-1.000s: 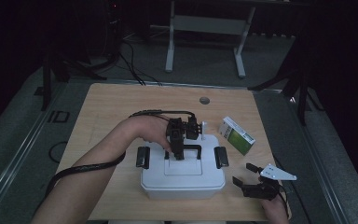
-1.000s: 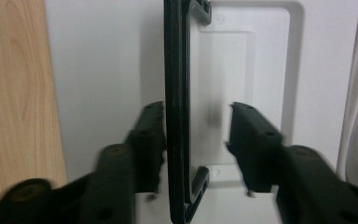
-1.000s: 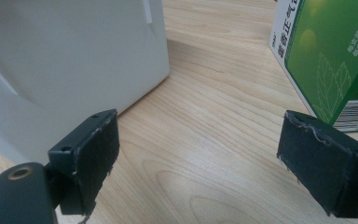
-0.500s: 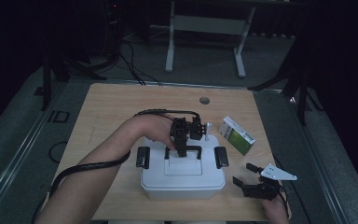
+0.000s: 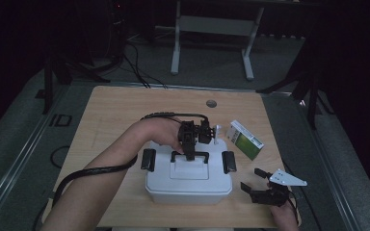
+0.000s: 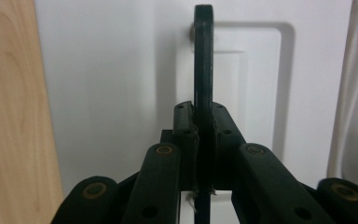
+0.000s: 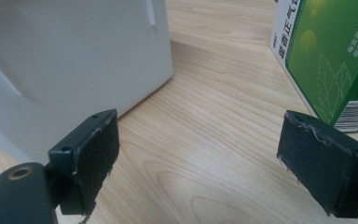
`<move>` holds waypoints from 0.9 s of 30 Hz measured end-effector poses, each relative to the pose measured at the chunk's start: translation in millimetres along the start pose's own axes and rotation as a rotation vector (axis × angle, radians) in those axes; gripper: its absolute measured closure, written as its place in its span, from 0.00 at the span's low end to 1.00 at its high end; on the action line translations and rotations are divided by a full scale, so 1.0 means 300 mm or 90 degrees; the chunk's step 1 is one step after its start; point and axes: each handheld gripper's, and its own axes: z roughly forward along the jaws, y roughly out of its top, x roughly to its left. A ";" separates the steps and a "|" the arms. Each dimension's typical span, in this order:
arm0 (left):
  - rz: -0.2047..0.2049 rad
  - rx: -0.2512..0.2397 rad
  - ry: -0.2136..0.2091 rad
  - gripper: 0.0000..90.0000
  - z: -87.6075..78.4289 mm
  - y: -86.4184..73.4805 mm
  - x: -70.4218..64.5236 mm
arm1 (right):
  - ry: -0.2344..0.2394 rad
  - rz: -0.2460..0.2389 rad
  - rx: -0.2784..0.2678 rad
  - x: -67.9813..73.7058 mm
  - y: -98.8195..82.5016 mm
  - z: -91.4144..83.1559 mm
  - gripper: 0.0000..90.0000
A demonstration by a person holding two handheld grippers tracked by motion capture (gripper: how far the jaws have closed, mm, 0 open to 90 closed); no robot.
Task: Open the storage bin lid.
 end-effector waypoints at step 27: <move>-0.012 -0.024 0.003 0.94 -0.127 -0.062 -0.020 | 0.001 0.004 0.001 -0.001 0.000 0.001 0.14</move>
